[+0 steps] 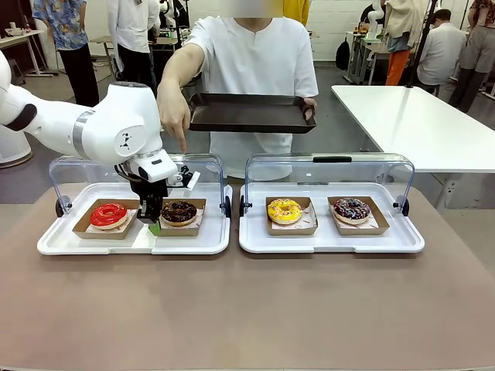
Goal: Provide the desired donut to the person.
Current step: Pick up and lift the Paper togo box containing the Donut pointed at by the person.
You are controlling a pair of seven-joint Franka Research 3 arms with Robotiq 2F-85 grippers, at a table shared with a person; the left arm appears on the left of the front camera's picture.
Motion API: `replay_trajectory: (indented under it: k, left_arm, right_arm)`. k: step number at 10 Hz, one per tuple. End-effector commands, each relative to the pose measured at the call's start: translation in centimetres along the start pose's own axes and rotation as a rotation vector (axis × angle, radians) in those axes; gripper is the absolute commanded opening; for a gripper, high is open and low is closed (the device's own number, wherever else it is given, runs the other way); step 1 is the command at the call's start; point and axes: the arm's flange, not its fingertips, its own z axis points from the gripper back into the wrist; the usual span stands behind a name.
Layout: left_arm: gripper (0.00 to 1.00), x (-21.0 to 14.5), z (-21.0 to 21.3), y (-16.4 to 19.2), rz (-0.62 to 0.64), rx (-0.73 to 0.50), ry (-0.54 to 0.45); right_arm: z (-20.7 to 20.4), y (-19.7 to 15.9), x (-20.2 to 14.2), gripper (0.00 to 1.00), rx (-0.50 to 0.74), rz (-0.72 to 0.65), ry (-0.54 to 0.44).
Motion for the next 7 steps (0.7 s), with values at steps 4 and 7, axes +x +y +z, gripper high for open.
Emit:
replay_trajectory:
  k: [4, 7]
  left_arm:
    - [0.0, -1.6, 13.2, -6.3, -0.001, -0.034, 0.042]
    - [0.0, -1.1, 21.2, -9.7, -0.046, 0.005, 0.021]
  right_arm:
    - [0.0, -0.1, 0.0, 1.0, 0.006, 0.005, -0.009]
    - [0.0, -0.1, 0.0, 1.0, 0.006, 0.005, -0.009]
